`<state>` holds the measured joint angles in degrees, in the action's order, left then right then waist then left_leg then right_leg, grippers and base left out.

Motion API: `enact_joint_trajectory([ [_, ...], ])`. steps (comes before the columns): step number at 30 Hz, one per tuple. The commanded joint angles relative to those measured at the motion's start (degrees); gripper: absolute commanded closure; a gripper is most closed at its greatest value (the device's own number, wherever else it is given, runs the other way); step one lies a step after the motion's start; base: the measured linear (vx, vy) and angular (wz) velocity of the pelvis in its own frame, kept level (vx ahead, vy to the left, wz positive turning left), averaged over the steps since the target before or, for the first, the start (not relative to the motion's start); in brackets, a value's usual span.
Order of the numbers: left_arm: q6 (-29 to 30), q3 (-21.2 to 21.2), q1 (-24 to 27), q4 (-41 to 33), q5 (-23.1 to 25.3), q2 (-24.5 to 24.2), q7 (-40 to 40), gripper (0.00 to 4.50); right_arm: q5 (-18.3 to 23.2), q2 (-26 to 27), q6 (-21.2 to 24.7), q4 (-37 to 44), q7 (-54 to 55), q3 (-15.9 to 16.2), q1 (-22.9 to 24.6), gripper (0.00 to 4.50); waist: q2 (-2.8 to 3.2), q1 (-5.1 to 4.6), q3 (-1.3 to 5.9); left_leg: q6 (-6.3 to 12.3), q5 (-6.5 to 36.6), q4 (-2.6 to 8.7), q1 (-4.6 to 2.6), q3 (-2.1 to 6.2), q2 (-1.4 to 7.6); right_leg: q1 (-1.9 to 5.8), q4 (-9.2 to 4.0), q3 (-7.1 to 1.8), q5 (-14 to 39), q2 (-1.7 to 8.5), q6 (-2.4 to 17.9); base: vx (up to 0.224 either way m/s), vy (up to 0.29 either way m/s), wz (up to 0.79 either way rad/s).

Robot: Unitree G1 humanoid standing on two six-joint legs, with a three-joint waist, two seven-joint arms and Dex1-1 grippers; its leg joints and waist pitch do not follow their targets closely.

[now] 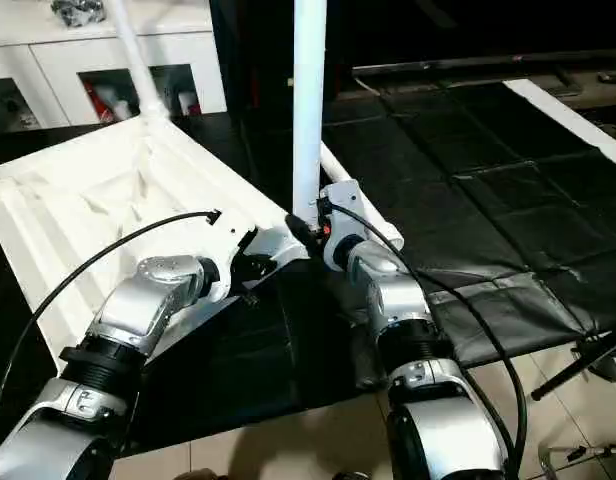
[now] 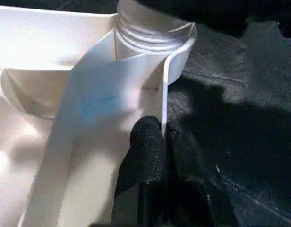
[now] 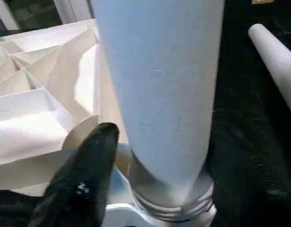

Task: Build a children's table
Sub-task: Rotate leg to tighten

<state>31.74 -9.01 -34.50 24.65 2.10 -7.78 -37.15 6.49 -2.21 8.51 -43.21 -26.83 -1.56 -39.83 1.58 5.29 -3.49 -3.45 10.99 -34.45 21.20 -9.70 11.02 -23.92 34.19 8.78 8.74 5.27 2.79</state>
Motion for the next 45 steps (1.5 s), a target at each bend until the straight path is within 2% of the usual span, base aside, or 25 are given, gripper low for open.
enact_joint_trajectory([
  [1,-3.72,-0.56,-3.05,-2.14,-0.09,0.09,-0.58,4.50,-0.73,1.74,-0.25,-1.83,-2.21,3.78,1.74,1.22,0.15,0.47,5.07,5.01,5.09,3.23,-0.26,0.76,2.35,4.42,-3.53,-3.93,9.69,4.47,10.24,0.000,0.000,0.00],
  [6,-5.77,-0.89,-4.63,1.47,1.58,-1.10,0.47,4.50,-1.62,0.03,-1.39,-0.16,-2.86,3.51,3.64,0.83,0.10,0.47,4.98,4.04,6.24,3.40,-0.36,0.81,2.34,4.44,-3.70,-3.99,10.71,4.30,9.32,0.000,0.000,0.00],
  [7,-5.93,-0.62,-5.09,2.48,1.77,-1.18,1.13,4.50,-1.18,-0.14,-1.46,0.63,-3.19,2.92,4.30,0.69,-0.25,0.43,4.93,3.97,6.63,3.40,-0.45,0.67,2.30,4.37,-3.87,-4.06,11.26,4.33,9.19,0.000,0.000,0.00],
  [8,-6.03,-0.50,-5.35,3.03,1.88,-1.24,1.53,4.50,-0.93,-0.31,-1.45,1.28,-3.41,2.70,4.73,0.69,-0.22,0.47,4.88,3.96,6.81,3.40,-0.34,0.69,2.17,4.50,-3.87,-4.00,11.82,4.33,9.00,0.000,0.000,0.00],
  [11,-6.64,0.64,-6.99,6.85,2.19,-1.49,4.50,4.50,1.03,-1.64,-1.82,7.36,-5.37,1.67,8.48,0.33,-0.30,0.57,4.91,4.44,6.81,3.34,-0.13,0.69,1.95,4.69,-4.39,-3.86,13.92,4.26,6.98,0.000,0.000,0.00],
  [13,-7.89,1.67,-8.07,9.98,2.17,-1.48,7.28,4.50,3.24,-2.46,-2.13,13.35,-6.60,0.71,12.49,0.17,-0.07,0.53,5.12,4.84,5.84,3.22,-0.08,0.82,2.03,4.64,-4.15,-3.86,12.42,4.21,6.91,0.000,0.000,0.00],
  [14,-8.28,1.88,-8.27,10.60,2.12,-1.44,7.77,4.50,3.20,-2.67,-2.73,14.55,-6.36,0.81,13.44,0.08,-0.30,0.59,5.20,5.31,5.05,3.15,0.03,0.87,2.03,4.67,-3.97,-3.88,11.04,4.14,6.80,0.000,0.000,0.00],
  [16,-9.27,2.40,-8.88,12.23,2.18,-1.28,9.02,4.50,3.06,-2.98,-2.39,17.50,-5.56,1.03,15.58,0.03,-0.12,0.40,5.29,5.67,4.12,3.13,0.22,1.01,2.09,4.71,-3.81,-3.73,9.68,4.13,7.53,0.000,0.000,0.00],
  [17,-9.86,2.64,-9.21,13.08,2.28,-1.19,9.65,4.50,2.78,-3.07,-2.65,18.71,-5.06,1.12,16.49,0.03,-0.29,0.33,5.27,5.86,4.14,3.03,0.11,0.88,1.99,4.55,-3.83,-3.76,9.42,4.06,7.73,0.000,0.000,0.00],
  [19,-10.36,3.22,-9.64,13.98,2.32,-1.00,11.10,4.50,2.67,-3.06,-2.34,20.05,-4.32,1.03,17.35,0.03,-0.20,0.38,5.17,6.09,4.50,2.99,0.12,0.75,1.86,4.48,-4.13,-3.74,10.12,4.06,7.77,0.000,0.000,0.00],
  [21,-11.47,4.87,-10.79,16.04,1.97,-0.33,15.29,4.50,1.78,-2.89,-4.61,22.74,-3.33,0.90,19.25,0.03,-0.20,0.47,5.19,5.77,5.08,3.05,0.01,0.81,1.92,4.42,-4.24,-3.64,11.39,4.09,7.35,0.000,0.000,0.00],
  [22,-11.59,5.01,-10.89,16.22,1.90,-0.26,15.67,4.50,1.88,-2.89,-4.67,23.00,-3.56,0.92,19.42,0.03,-0.20,0.47,5.19,5.77,5.08,3.05,0.01,0.81,1.92,4.42,-4.24,-3.64,11.39,4.09,7.35,0.000,0.000,0.00],
  [23,-11.88,5.20,-11.08,16.46,1.83,-0.07,16.49,4.50,1.35,-3.11,-5.89,23.39,-3.63,1.10,19.80,0.03,-0.57,0.42,5.19,5.91,5.34,3.07,0.14,0.78,1.83,4.61,-4.28,-3.59,11.65,4.02,7.14,0.000,0.000,0.00],
  [25,-12.54,5.75,-11.41,17.08,1.35,0.55,18.08,4.50,2.10,-3.03,-6.70,24.06,-4.43,0.91,20.44,0.03,-0.52,0.44,5.26,6.33,4.70,2.99,0.13,0.79,1.89,4.49,-4.14,-3.60,11.03,4.08,7.49,0.000,0.000,0.00],
  [26,-13.24,5.94,-11.77,18.13,1.07,1.05,19.11,4.50,4.94,-1.62,-9.45,24.11,-5.30,-0.69,20.86,0.03,-0.84,0.51,5.25,7.03,4.73,2.88,0.20,0.64,1.81,4.47,-4.20,-3.64,10.64,4.13,7.60,0.000,0.000,0.00],
  [28,-13.68,5.98,-12.00,18.75,0.99,1.24,19.45,4.50,5.27,-1.56,-9.76,24.37,-5.01,-0.86,21.08,0.03,-0.67,0.67,5.21,7.54,4.37,2.96,0.16,0.75,1.88,4.39,-4.18,-3.57,10.94,4.16,7.65,0.000,0.000,0.00],
  [29,-14.51,6.09,-12.44,19.92,0.74,1.64,19.39,4.50,5.10,-1.53,-8.21,24.44,-3.87,-0.73,21.03,0.03,-1.17,0.61,5.14,7.68,4.09,2.99,0.22,0.73,1.91,4.44,-4.19,-3.57,11.18,4.06,7.55,0.000,0.000,0.00],
  [31,-15.06,6.30,-12.89,21.01,0.58,1.82,19.50,4.50,5.69,-1.12,-6.58,24.89,-3.14,-0.98,20.97,0.03,-0.87,0.82,5.04,7.67,3.83,3.01,0.09,0.76,1.89,4.31,-4.31,-3.61,12.11,4.08,7.40,0.000,0.000,0.00],
  [33,-16.48,7.31,-14.17,23.42,-0.11,2.21,20.26,4.50,6.55,-0.61,-3.56,25.74,-2.09,-1.24,20.76,0.03,-0.99,1.01,5.05,7.29,3.89,3.05,0.06,0.77,1.92,4.35,-4.27,-3.67,12.71,4.16,7.17,0.000,0.000,0.00],
  [34,-17.06,7.84,-14.70,24.29,-0.48,2.38,20.64,4.50,7.16,-0.50,-2.51,26.05,-2.32,-1.27,20.75,0.03,-1.33,1.18,4.97,7.41,3.95,3.05,0.06,0.67,1.72,4.38,-4.42,-3.66,13.32,4.16,6.88,0.000,0.000,0.00],
  [38,-19.31,9.26,-16.42,26.47,-1.39,2.46,21.03,4.50,9.10,-0.44,-0.04,25.75,-3.34,-1.81,19.97,0.03,-1.17,1.64,5.17,7.14,3.16,3.04,0.13,0.81,1.97,4.36,-4.18,-3.75,12.03,4.38,6.68,0.000,0.000,0.00],
  [39,-19.61,9.33,-16.59,26.68,-1.57,2.40,20.69,4.22,9.48,-0.42,-0.12,25.76,-3.43,-1.91,19.88,0.00,-1.23,1.67,5.18,7.16,3.03,3.02,0.17,0.81,2.00,4.38,-4.08,-3.76,11.51,4.43,6.78,0.000,0.000,0.00],
  [40,-19.69,9.70,-16.60,26.36,-2.07,2.30,20.26,4.22,8.88,-0.86,-0.83,25.63,-3.68,-1.51,19.83,0.00,-1.70,1.63,5.21,7.39,2.59,2.99,0.20,0.73,2.00,4.40,-3.96,-3.77,10.66,4.41,6.92,0.000,0.000,0.00],
  [42,-19.62,9.69,-16.34,25.14,-2.48,1.56,18.30,3.92,8.13,-2.06,-4.13,25.36,-6.72,-0.10,20.30,0.00,-1.22,1.83,5.24,7.49,2.05,2.90,0.20,0.77,2.12,4.28,-3.81,-3.77,9.62,4.58,7.68,0.000,0.000,0.00],
  [45,-19.54,9.72,-15.66,22.93,-2.73,0.20,16.76,3.81,8.73,-2.19,-4.54,26.12,-7.90,-0.12,21.24,0.00,-1.02,1.85,4.86,6.80,4.55,3.17,0.00,0.77,2.26,4.26,-4.15,-3.71,12.11,4.56,7.36,0.000,0.000,0.00],
])
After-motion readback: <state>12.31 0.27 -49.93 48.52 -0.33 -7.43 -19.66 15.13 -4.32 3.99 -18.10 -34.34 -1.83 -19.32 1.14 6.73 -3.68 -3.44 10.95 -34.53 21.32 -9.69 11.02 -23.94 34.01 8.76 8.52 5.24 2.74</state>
